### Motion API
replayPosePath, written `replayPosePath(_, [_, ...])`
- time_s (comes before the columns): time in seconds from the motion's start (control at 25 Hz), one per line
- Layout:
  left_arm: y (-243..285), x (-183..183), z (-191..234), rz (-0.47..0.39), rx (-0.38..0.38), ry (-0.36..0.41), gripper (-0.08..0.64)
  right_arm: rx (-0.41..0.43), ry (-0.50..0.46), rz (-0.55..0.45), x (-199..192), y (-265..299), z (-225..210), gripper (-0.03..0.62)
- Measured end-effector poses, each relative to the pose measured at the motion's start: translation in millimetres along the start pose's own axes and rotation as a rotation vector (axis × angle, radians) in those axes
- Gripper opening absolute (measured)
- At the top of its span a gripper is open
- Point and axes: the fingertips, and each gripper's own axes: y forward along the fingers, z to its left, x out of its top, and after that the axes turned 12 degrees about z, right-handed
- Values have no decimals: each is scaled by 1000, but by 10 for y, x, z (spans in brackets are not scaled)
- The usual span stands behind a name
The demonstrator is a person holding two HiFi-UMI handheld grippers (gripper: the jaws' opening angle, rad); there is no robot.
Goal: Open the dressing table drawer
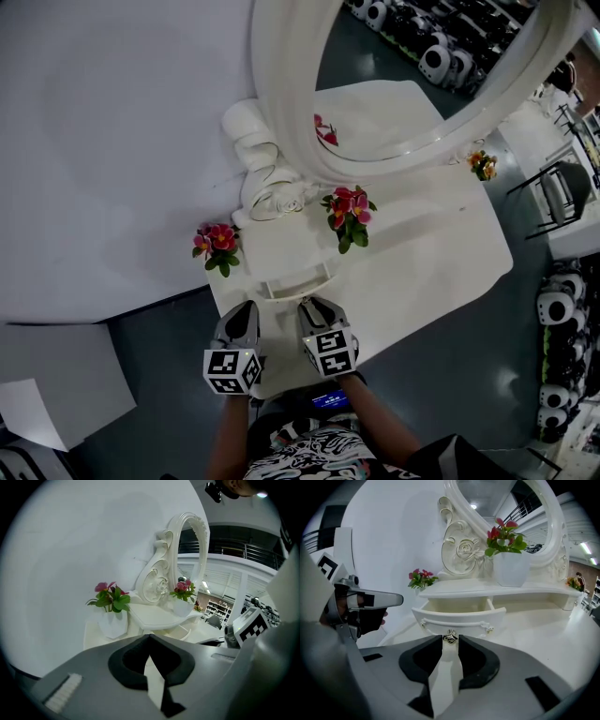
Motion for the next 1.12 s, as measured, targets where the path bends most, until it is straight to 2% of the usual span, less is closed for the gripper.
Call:
replayPosePath(0.16, [-110, 88, -96, -31, -10, 12, 2, -34, 19, -36, -31, -220, -42, 91])
replayPosePath(0.28, [-225, 145, -208, -58, -25, 22, 2, -64, 30, -83, -21, -453, -66, 45])
replayPosePath(0.4, [-368, 249, -322, -90, -50, 22, 2, -23, 75, -190, 133, -784, 0, 3])
replayPosePath(0.52, [-506, 359, -425, -127, -68, 25, 2, 6, 112, -275, 250, -1087, 47, 3])
replayPosePath(0.64, [-618, 469, -500, -155, -76, 46, 2, -5, 102, -328, 348, -1304, 73, 2])
replayPosePath(0.84, [-729, 608, -554, -190, -77, 67, 2, -42, 74, -363, 467, -1467, 67, 2])
replayPosePath(1.12, [-775, 635, -589, -201, -71, 73, 2, -61, 48, -356, 469, -1511, 63, 2])
